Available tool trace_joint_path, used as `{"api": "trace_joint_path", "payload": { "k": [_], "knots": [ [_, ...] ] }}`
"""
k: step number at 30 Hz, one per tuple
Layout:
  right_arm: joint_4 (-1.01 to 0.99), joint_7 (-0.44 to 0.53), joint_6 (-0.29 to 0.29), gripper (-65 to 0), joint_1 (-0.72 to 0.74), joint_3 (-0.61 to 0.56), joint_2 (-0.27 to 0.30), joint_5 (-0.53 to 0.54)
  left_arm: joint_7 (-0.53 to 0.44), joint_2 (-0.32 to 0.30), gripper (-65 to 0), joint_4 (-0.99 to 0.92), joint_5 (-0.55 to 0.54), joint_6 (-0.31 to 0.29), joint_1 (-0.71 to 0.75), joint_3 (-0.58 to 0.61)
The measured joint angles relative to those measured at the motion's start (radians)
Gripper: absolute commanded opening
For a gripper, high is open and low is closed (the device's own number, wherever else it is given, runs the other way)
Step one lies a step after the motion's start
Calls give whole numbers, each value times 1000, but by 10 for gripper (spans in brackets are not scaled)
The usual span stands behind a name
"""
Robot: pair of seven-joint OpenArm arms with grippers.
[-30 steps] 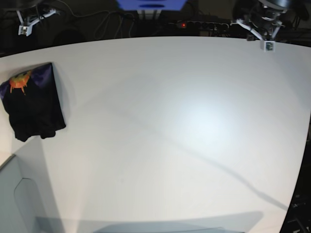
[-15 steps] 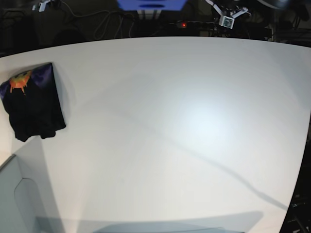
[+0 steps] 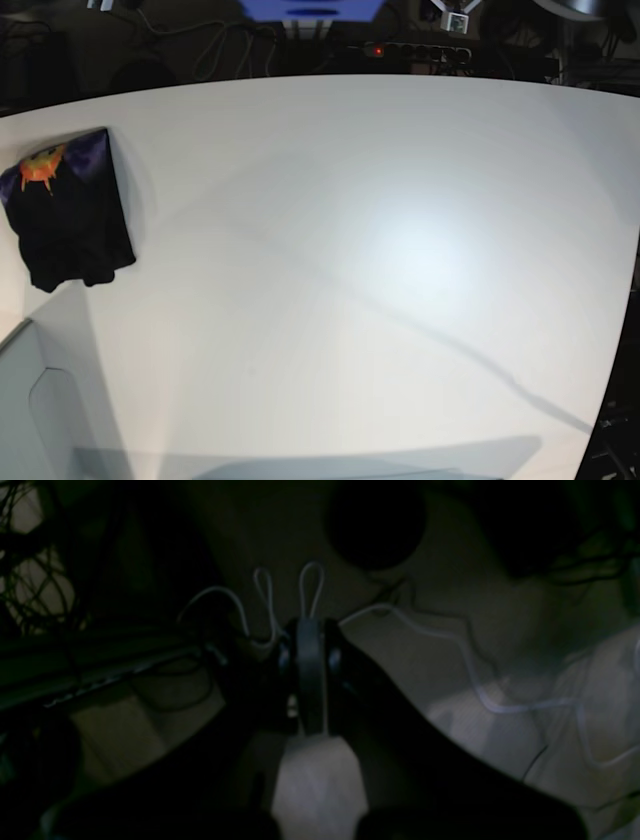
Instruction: Fold the T-shirt properly
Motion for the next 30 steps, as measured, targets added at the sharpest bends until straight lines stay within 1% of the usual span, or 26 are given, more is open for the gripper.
{"api": "trace_joint_path", "payload": {
  "k": [3,5,9,13,16,20,24,27,28,30],
  "knots": [
    [-136,20,0,-650,74,-59,19,-2,6,-5,-612,-158,4,-3,-91,-2],
    [-192,43,-2,-650,113,-92,22,0,0,-2,-612,-226,-2,-10,-136,-2],
    [-248,24,-3,-650,181,-124,19,1,2,2,-612,-323,0,-8,-237,-1],
    [-283,9,-2,-650,219,-178,23,2,-10,1,-612,-399,-2,-3,-311,0],
    [-323,-15,-3,-650,238,-213,21,1,2,-6,-612,-465,1,-6,-344,0],
    [-370,-14,-3,-650,258,-235,19,2,1,-33,-612,-503,2,-2,-366,-2],
    [-403,-23,-3,-650,282,-245,17,2,-4,-25,-611,-507,0,3,-380,-3],
    [-406,-88,-3,-650,299,-245,16,2,-2,-17,-611,-508,0,-1,-380,-2],
    [-404,-107,-3,-650,301,-245,16,3,-1,-18,-611,-508,0,3,-381,12],
    [-404,-136,-3,-650,312,-245,17,2,1,-21,-611,-516,1,72,-388,76]
  ]
}}
